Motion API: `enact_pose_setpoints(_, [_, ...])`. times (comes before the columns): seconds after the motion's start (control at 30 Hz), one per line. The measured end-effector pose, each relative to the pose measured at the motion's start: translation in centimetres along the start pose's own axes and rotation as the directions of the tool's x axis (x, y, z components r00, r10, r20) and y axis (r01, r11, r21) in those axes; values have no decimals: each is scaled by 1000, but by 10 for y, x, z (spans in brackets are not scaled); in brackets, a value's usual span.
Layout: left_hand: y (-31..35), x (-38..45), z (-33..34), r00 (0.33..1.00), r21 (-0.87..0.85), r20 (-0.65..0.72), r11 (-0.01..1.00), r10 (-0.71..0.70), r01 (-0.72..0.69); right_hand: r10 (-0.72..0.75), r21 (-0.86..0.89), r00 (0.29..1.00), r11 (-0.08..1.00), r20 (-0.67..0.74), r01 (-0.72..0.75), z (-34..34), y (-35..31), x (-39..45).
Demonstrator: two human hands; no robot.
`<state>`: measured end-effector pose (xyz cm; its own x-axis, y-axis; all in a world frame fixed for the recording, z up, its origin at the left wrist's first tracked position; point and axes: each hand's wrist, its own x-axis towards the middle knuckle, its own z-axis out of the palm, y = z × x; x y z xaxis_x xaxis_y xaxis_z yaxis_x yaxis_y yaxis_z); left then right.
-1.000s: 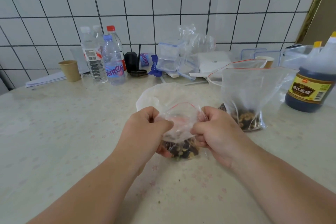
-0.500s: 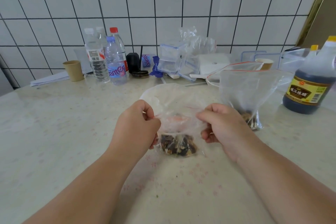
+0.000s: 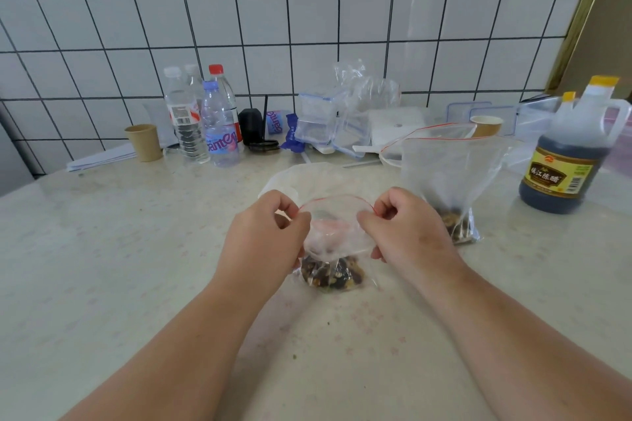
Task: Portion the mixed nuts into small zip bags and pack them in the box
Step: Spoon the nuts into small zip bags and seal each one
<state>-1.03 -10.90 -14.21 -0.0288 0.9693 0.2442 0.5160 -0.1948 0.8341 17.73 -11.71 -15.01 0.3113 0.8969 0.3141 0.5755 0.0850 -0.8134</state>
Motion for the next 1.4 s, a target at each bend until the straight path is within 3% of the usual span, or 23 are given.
enact_pose_setpoints(0.1, [3, 2, -3, 995, 73, -98, 997, 6, 1, -49, -23, 998, 999, -31, 49, -5, -7, -1])
enact_pose_setpoints(0.2, [8, 7, -11, 988, 167, -154, 986, 13, 13, -87, -157, 995, 984, -42, 79, -17, -14, 3])
enact_pose_setpoints(0.27, [13, 12, -15, 991, 188, -133, 982, -2, 27, -64, -223, 998, 973, -22, 58, -25, -20, 7])
enact_pose_setpoints(0.33, [20, 16, -18, 998, 201, -60, 979, -12, 24, -7, -182, 1000, 983, 19, 11, -30, -25, 12])
enact_pose_setpoints(0.43, [36, 20, -23, 999, 60, 29, 998, -30, 29, 91, 53, 995, 994, 50, -94, -36, -33, 17])
enact_pose_setpoints(0.6, [64, 25, -27, 991, -320, 56, 938, -124, 135, 202, 383, 978, 909, -60, -164, -52, -44, 22])
enact_pose_setpoints(0.8, [96, 28, -14, 983, -509, 132, 842, -126, 177, 240, 526, 958, 842, -159, -124, -83, -48, 29])
enact_pose_setpoints(0.97, [117, 32, 5, 974, -546, 204, 814, -100, 198, 281, 553, 929, 826, -239, -108, -113, -46, 45])
enact_pose_setpoints(1.27, [127, 37, 40, 925, -616, 362, 714, -119, 333, 279, 399, 872, 910, -401, -108, -127, -18, 57])
enact_pose_setpoints(1.4, [123, 38, 41, 926, -671, 364, 662, -98, 334, 270, 442, 881, 894, -389, -78, -123, -11, 54])
